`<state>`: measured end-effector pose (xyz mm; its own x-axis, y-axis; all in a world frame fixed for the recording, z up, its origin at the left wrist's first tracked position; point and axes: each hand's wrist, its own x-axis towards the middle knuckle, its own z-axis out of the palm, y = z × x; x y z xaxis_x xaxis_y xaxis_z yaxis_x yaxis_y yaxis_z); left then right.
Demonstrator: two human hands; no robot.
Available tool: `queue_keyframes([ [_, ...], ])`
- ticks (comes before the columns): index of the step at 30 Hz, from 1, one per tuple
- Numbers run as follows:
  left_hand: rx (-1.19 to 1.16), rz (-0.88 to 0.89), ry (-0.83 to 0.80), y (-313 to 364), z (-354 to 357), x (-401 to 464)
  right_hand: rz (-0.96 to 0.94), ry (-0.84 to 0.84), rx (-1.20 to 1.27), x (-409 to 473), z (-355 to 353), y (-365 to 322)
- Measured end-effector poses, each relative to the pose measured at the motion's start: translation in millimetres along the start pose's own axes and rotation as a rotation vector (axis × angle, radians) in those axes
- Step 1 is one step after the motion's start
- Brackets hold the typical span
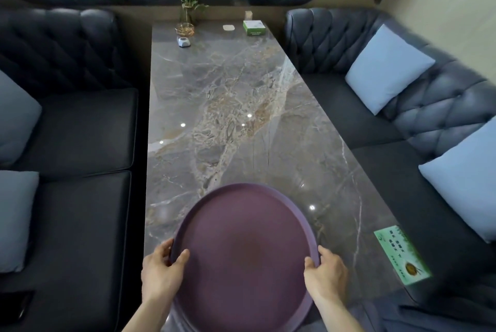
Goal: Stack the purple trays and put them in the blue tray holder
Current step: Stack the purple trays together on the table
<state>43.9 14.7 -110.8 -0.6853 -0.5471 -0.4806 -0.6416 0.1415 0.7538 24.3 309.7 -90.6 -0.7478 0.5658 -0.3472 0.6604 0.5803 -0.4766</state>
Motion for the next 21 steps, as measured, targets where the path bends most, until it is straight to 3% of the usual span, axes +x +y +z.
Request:
queue_keyframes([
  [7, 0.107, 0.048, 0.055, 2.8, 1.2, -3.8, -0.007, 0.035, -0.015, -0.1, -6.2, 3.5],
  [15, -0.020, -0.071, 0.132, 4.0, 3.3, 0.6, -0.029, 0.074, -0.155, 1.8, -3.8, -2.0],
  [21, 0.205, 0.004, 0.182, 1.7, 4.6, 6.4, -0.117, 0.076, -0.195, 8.3, -1.4, 3.2],
])
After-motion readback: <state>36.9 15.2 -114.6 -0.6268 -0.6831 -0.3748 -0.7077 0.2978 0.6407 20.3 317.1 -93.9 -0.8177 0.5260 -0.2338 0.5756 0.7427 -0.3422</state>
